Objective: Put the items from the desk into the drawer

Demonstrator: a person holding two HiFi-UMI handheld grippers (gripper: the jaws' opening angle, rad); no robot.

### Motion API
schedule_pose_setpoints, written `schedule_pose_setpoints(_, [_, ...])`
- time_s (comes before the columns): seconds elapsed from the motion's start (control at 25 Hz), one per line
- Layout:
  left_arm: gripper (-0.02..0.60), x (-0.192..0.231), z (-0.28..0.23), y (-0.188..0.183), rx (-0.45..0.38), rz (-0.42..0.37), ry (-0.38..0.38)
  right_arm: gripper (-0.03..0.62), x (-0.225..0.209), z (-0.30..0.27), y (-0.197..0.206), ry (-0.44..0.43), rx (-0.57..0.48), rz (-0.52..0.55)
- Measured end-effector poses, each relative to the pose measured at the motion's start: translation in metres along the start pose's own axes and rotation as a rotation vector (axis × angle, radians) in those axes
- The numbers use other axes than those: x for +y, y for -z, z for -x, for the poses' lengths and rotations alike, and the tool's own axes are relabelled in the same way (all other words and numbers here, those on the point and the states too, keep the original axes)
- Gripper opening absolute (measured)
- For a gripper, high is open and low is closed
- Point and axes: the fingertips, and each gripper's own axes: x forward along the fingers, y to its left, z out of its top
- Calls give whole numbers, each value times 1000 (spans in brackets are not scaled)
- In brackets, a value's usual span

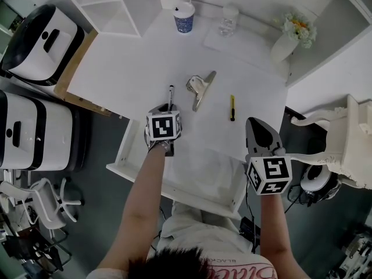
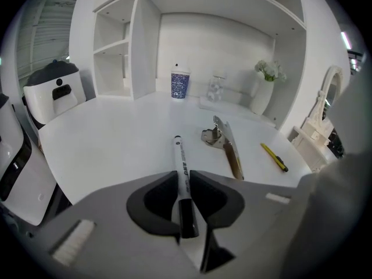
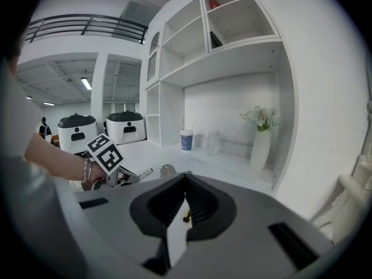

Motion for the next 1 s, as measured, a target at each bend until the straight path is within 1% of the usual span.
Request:
schedule_pose_setpoints(0.16, [71,-1,5,0,7,4,7,8,4,4,-2,3,-6,1])
schedule_pose_setpoints(0.4, [71,-6,28,-5,-47,-5,26,8,7,15,-11,9,-34,7])
schedule_pose_setpoints(0.64, [71,-8,66,-17,-129,-32,32,8,16,33,-28,21,-82,12])
schedule_pose_setpoints(1.0, [71,-18,137,-53,-279,-79,41,8,28,64,-62,41,-173,30])
